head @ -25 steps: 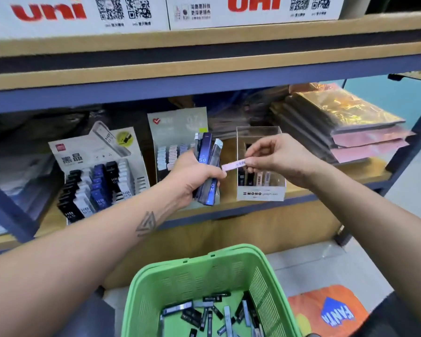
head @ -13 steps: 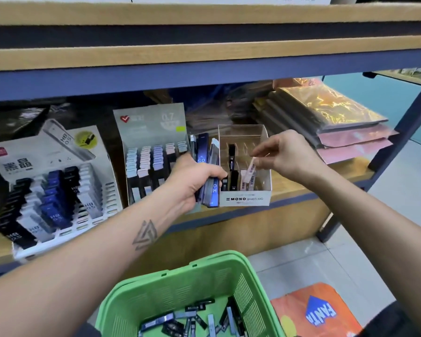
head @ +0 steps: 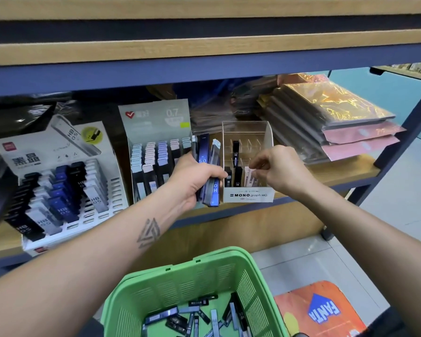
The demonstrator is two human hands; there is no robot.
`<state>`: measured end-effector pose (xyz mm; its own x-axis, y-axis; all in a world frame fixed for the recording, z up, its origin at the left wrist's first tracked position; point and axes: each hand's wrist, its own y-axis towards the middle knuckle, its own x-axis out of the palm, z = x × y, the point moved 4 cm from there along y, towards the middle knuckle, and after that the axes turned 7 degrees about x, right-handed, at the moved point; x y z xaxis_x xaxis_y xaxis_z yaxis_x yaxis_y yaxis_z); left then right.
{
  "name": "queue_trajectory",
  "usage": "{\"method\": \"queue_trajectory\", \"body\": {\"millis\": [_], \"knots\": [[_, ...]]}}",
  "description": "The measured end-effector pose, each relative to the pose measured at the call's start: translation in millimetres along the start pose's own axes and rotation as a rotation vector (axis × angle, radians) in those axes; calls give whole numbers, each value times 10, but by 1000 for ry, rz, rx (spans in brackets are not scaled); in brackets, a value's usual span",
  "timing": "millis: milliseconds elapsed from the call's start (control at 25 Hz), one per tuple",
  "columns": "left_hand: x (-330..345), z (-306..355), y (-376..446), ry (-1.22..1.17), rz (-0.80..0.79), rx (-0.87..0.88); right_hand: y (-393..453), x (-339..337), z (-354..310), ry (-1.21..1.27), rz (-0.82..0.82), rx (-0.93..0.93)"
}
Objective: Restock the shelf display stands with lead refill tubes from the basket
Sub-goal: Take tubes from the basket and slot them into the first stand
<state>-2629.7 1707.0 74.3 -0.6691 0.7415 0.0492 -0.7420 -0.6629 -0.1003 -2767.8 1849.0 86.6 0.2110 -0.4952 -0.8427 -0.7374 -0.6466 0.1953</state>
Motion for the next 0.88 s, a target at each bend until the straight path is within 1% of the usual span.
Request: {"method": "queue_trajectory", "body": {"millis": [200, 320, 400, 440, 480, 520, 600, 640, 680, 720, 760, 880], "knots": [[-8, -22, -16, -50, -25, -36, -37, 77, 0, -3, -16, 14], [-13, -31, -25, -134, -52, -75, -61, 94, 0, -28, -30, 6], [9, -29, -28, -196, -89, -92, -69, 41, -48, -63, 48, -29], [22, -22, -26, -217, -104, -94, -74, 1, -98, -44, 90, -42], [31, -18, -19, -230, -114, -91, -76, -36, -154, 41, 92, -36], [39, -13, -15, -236, -119, -87, -76, -52, -210, 194, 29, -9], [41, -2, -8, -242, -110, -73, -121, -11, -344, 584, -260, 61], [40, 7, -8, -250, -95, -65, -153, 31, -407, 682, -389, 74], [38, 22, -9, -264, -78, -55, -180, 72, -457, 686, -467, 67], [29, 41, -9, -276, -55, -40, -195, 117, -498, 654, -497, 61], [16, 67, -3, -288, -28, -19, -196, 150, -535, 637, -492, 65], [-36, 148, 33, -272, 37, 61, -144, 163, -601, 708, -469, 85]]}}
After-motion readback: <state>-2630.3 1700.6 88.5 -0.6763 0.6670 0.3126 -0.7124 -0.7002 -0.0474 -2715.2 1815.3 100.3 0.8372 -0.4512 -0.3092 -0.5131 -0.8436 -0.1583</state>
